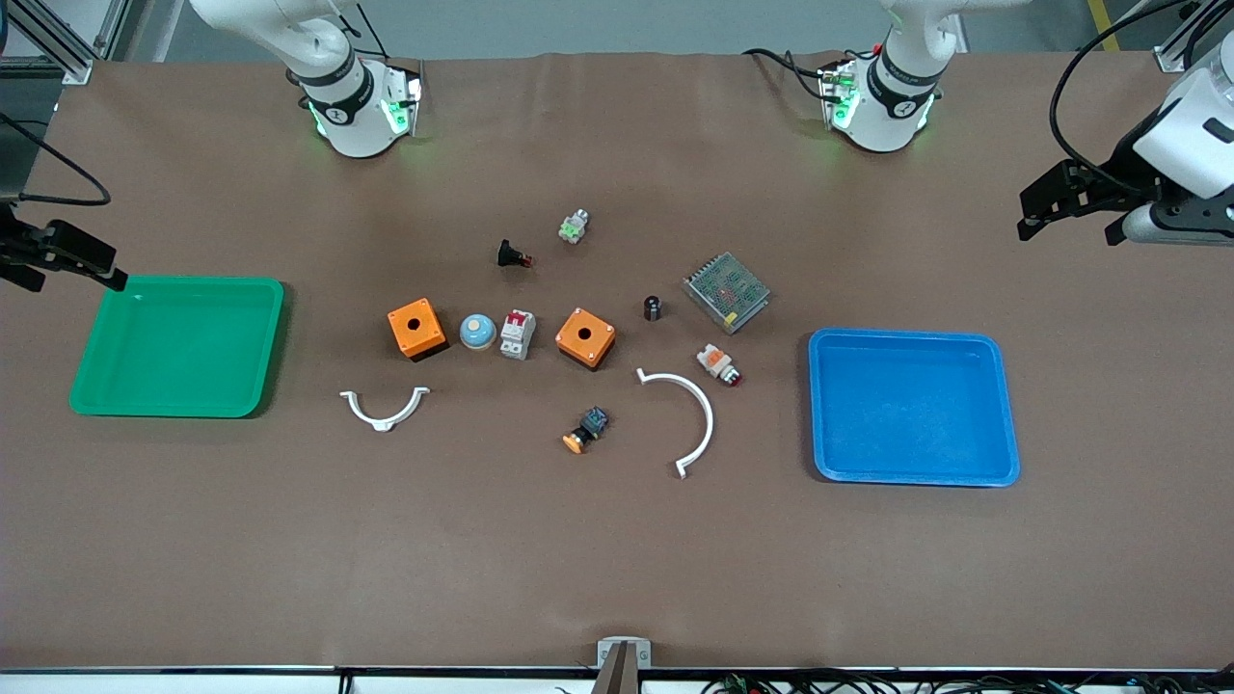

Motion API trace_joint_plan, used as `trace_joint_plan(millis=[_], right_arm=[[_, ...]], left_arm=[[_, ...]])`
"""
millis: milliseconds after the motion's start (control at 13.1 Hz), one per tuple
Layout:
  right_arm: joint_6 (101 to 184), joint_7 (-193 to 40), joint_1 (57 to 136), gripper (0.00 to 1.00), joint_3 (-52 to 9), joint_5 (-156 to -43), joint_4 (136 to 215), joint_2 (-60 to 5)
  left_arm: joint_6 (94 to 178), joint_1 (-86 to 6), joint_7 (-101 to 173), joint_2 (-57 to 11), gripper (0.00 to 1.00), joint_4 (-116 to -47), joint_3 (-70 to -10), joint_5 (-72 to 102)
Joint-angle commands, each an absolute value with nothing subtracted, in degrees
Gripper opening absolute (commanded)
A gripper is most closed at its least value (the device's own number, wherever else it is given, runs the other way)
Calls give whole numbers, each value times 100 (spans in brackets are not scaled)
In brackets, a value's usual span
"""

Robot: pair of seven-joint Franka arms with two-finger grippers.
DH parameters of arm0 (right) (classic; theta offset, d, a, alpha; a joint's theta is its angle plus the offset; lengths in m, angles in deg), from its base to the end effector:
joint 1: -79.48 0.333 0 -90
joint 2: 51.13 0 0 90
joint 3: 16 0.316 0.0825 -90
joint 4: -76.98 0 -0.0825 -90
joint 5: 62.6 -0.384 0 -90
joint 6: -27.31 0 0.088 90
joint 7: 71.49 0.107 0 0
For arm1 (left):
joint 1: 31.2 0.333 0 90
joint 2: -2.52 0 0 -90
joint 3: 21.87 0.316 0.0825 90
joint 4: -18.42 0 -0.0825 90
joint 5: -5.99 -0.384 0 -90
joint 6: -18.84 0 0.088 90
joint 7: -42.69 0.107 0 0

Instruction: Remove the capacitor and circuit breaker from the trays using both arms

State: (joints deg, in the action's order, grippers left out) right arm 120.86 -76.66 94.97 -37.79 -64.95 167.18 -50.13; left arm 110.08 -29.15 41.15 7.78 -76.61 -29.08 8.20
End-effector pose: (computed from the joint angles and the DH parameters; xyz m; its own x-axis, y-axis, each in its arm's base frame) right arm 0.5629 -0.0561 0.6194 0.9987 -0.0219 0.0452 -0.0205 -0.9993 -0.0306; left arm 0.5250 -0.0547 0.6342 0.9978 -0.0621 0.0242 -0.0627 -0.9976 0.0277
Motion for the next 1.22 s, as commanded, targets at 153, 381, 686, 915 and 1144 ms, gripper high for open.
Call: trace_joint_plan(millis=[153,381,686,915,1144], right_arm=[[12013,-7641,9521,100,-3735,-6489,16478,-4744],[12021,-7624,9530,100,-3727,-6489,16444,-4752],[12004,-7633,9565,100,-3700,-6428,16250,-4735],[12039,-7536,9592,100,-3700,-6480,16241,-4743],[12004,-7545,9627,100,-3691,-6401,16197,-4761]], left_arm=[[11050,-2856,3857,947,100,-7791,-3004,863],[11033,-2865,3654,999,100,-7782,-3074,697],[10954,-2830,3636,1070,100,-7765,-3127,643],[10945,-2821,3742,1061,100,-7686,-3083,556],[10945,-2821,3742,991,100,-7519,-3092,353]])
